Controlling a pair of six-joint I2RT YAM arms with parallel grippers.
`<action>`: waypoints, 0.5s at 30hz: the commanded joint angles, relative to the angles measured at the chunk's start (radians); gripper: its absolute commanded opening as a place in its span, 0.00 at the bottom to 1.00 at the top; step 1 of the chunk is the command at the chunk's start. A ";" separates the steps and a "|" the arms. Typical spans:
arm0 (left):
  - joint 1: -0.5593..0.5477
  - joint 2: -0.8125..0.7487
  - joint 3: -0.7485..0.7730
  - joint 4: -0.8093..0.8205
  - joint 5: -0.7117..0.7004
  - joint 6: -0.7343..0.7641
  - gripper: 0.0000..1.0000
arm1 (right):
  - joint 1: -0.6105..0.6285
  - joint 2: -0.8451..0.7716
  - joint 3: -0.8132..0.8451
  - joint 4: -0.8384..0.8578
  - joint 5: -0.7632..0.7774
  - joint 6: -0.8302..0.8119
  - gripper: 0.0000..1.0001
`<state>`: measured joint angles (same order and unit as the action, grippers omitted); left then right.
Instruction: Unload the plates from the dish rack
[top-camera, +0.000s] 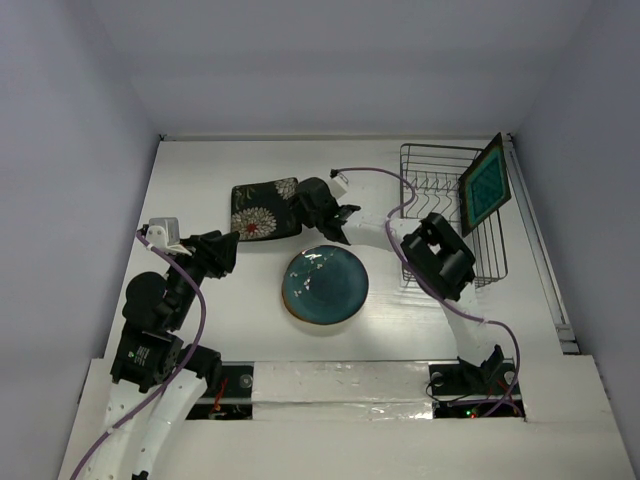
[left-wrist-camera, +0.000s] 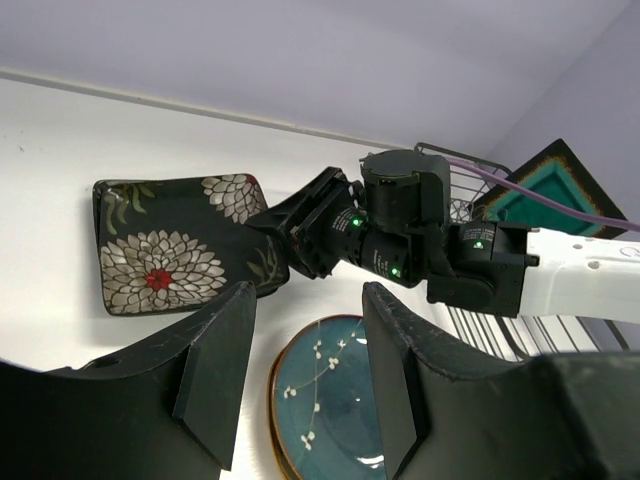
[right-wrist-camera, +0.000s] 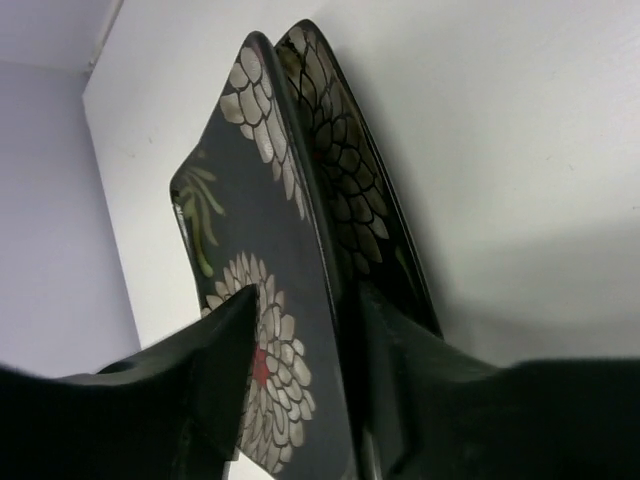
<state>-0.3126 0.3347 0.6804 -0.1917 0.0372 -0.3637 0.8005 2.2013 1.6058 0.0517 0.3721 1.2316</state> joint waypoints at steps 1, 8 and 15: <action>0.003 -0.003 -0.004 0.047 0.007 0.005 0.44 | 0.011 -0.063 0.039 0.088 0.008 -0.027 0.60; 0.003 -0.011 -0.004 0.047 0.009 0.005 0.44 | 0.011 -0.132 0.048 -0.047 0.066 -0.214 0.89; 0.003 -0.023 -0.004 0.046 0.010 0.005 0.44 | 0.000 -0.310 -0.003 -0.196 0.233 -0.502 0.55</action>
<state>-0.3126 0.3260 0.6804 -0.1917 0.0383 -0.3637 0.8001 2.0422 1.6032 -0.0860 0.4553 0.9142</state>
